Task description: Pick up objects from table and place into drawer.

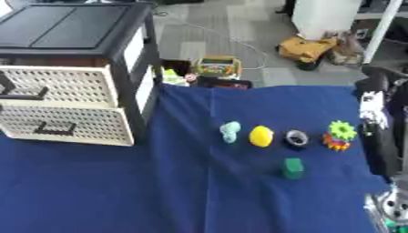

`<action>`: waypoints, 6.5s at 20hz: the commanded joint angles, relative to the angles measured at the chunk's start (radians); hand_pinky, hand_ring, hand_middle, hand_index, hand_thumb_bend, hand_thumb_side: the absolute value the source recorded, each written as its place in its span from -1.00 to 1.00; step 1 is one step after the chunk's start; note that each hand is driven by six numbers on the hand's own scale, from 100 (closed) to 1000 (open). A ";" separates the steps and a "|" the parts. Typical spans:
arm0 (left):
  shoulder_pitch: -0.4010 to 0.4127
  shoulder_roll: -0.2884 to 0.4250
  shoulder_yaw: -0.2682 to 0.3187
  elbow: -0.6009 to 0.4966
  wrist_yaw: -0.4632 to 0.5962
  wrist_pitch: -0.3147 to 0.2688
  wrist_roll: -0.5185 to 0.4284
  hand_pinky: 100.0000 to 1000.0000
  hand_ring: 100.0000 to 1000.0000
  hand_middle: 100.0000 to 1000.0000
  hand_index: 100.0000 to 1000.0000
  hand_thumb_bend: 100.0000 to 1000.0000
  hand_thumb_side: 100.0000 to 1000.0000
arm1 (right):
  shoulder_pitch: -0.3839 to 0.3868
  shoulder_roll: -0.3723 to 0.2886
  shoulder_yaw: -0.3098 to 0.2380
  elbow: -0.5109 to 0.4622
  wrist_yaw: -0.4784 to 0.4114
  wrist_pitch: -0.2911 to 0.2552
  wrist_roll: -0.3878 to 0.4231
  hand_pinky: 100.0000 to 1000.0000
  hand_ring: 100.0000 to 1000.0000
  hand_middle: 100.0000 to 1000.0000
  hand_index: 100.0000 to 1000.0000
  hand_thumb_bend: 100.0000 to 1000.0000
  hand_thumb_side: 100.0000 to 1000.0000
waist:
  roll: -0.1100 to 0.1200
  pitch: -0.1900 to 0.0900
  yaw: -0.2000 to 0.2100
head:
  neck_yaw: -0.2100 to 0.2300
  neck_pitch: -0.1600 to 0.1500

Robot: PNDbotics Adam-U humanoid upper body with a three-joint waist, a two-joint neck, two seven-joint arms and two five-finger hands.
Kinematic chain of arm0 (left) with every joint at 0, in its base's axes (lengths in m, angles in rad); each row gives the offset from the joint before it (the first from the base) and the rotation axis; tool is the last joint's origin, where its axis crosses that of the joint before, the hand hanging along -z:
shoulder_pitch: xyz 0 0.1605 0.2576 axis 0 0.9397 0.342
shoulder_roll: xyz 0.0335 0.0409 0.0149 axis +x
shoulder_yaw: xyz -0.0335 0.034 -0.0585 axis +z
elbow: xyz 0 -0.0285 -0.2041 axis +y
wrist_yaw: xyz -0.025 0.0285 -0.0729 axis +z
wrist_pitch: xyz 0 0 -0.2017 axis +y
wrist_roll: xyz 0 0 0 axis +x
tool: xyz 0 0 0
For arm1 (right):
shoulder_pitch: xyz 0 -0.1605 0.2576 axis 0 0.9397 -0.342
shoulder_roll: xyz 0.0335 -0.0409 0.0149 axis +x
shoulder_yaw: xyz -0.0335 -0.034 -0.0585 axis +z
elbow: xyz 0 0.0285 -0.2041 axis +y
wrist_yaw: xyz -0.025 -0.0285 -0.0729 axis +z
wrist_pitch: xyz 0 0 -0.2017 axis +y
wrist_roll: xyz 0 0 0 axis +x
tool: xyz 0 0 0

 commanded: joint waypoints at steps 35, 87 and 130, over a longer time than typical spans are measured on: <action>-0.052 -0.034 0.033 0.099 -0.182 -0.029 0.045 -1.00 -1.00 -1.00 0.81 -0.82 -0.44 | -0.012 -0.007 0.000 -0.016 0.004 -0.004 0.009 0.08 0.08 0.01 0.41 -1.00 0.80 | 0.000 0.013 -0.017 | 0.019 -0.024; -0.002 -0.012 0.006 0.073 -0.205 -0.021 0.030 -1.00 -1.00 -1.00 0.61 -0.80 -0.37 | -0.012 -0.001 -0.007 -0.016 -0.005 -0.009 0.002 0.09 0.09 0.01 0.42 -1.00 0.80 | -0.004 0.002 -0.023 | 0.033 -0.014; 0.228 0.167 0.033 -0.240 -0.064 0.113 0.101 -1.00 -1.00 -1.00 0.60 -0.90 -0.39 | -0.028 0.001 -0.010 -0.016 -0.006 -0.012 -0.003 0.10 0.09 0.01 0.42 -1.00 0.80 | -0.010 0.008 -0.026 | 0.047 -0.031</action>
